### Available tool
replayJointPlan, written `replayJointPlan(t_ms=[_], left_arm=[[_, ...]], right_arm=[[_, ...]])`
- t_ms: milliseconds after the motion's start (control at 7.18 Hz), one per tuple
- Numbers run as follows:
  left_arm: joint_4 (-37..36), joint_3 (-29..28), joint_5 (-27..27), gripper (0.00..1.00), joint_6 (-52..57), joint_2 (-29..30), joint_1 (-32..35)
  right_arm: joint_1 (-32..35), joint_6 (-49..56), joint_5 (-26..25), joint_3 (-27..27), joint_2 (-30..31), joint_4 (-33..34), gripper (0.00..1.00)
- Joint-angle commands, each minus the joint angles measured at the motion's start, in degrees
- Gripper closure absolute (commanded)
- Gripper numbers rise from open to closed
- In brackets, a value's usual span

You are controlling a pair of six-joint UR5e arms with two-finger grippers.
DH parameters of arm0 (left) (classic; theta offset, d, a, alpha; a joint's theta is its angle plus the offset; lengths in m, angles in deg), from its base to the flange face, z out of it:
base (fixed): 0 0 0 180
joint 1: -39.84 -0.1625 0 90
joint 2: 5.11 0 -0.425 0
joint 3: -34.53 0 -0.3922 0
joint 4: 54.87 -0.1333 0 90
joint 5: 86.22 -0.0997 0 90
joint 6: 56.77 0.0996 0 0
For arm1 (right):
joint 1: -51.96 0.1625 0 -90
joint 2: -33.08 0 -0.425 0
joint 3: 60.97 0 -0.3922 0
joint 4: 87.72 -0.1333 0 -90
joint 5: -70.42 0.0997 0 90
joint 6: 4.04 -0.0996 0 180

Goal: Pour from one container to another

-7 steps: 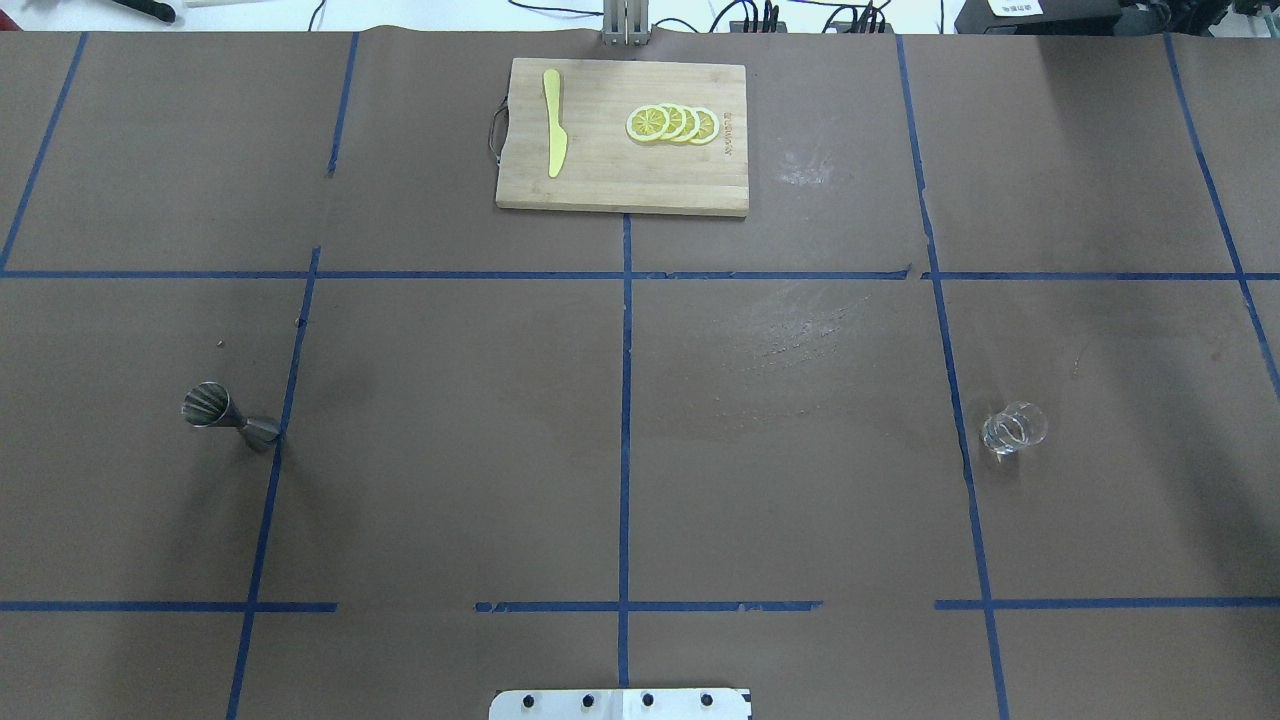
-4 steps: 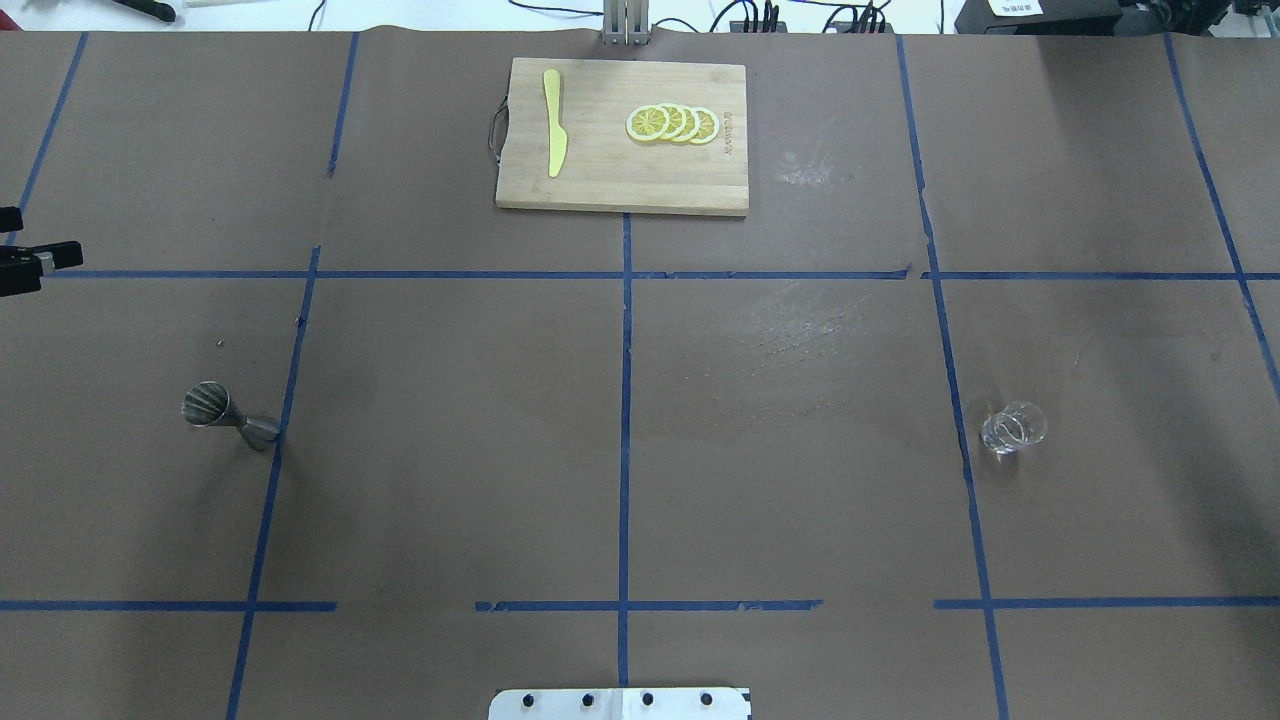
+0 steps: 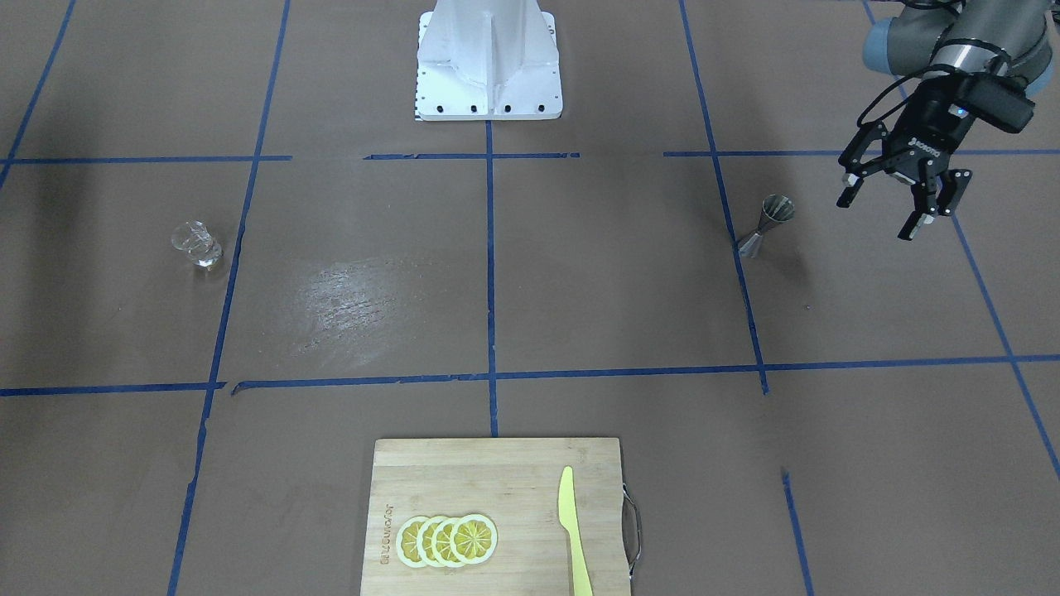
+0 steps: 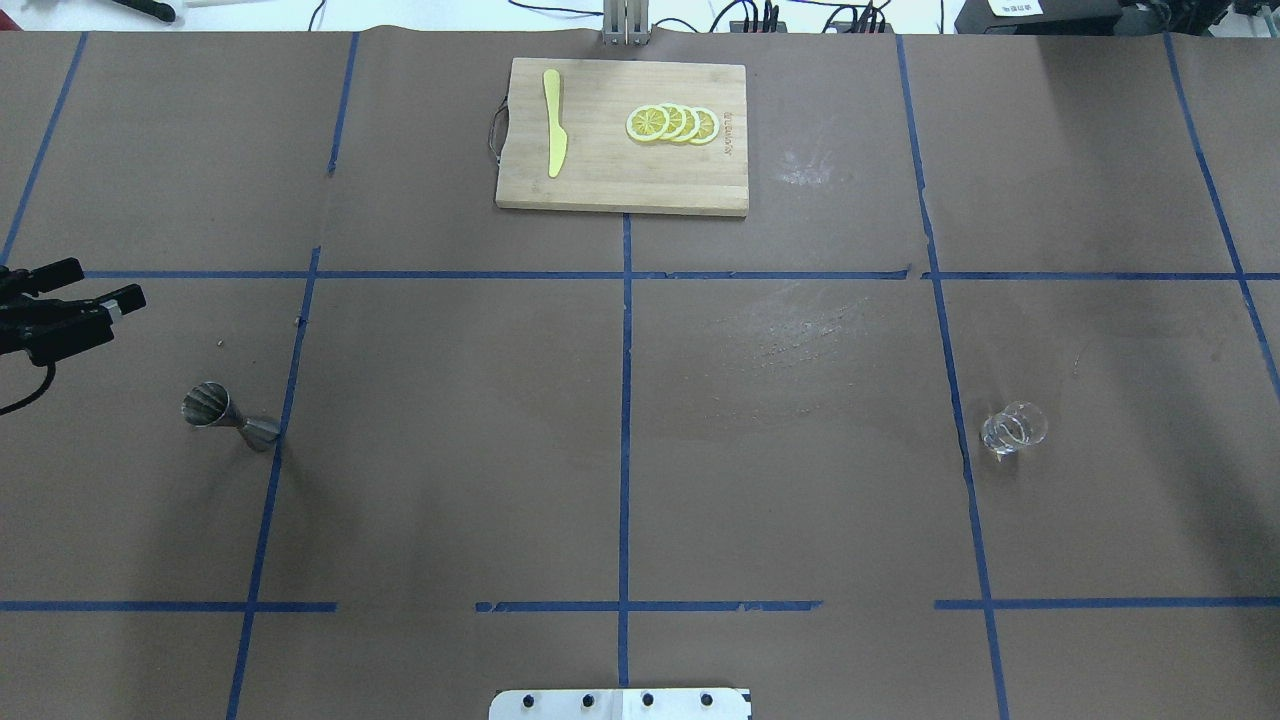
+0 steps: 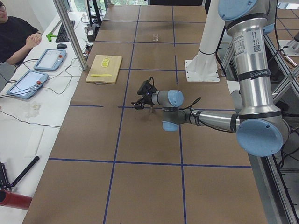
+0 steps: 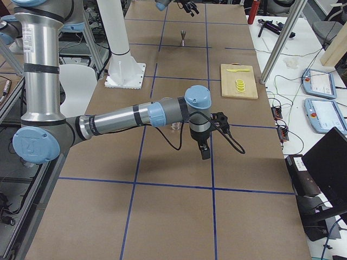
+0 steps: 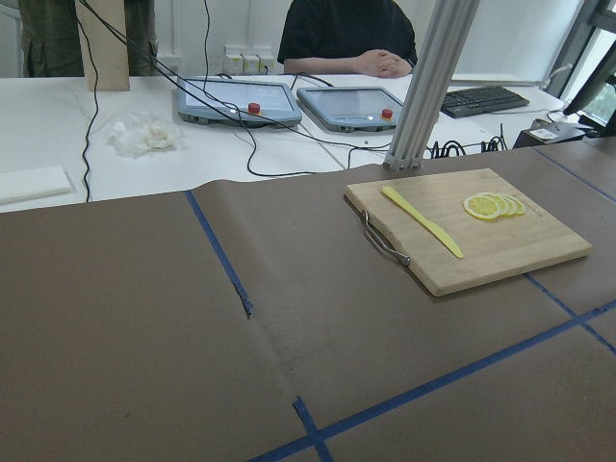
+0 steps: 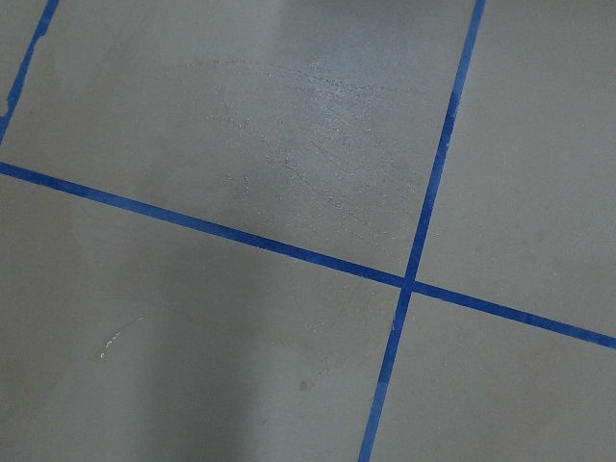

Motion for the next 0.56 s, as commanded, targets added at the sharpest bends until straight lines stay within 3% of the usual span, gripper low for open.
replayJointPlan(t_ms=[0, 418], left_arm=[[0.0, 0.1, -18.3, 0.0, -0.8, -0.2, -11.5], [-0.6, -0.6, -35.0, 0.0, -0.8, -0.3, -21.7]], right_arm=[[0.0, 0.0, 0.0, -0.1, 0.1, 0.0, 0.0], [0.0, 0.0, 0.0, 0.0, 0.1, 0.0, 0.0]])
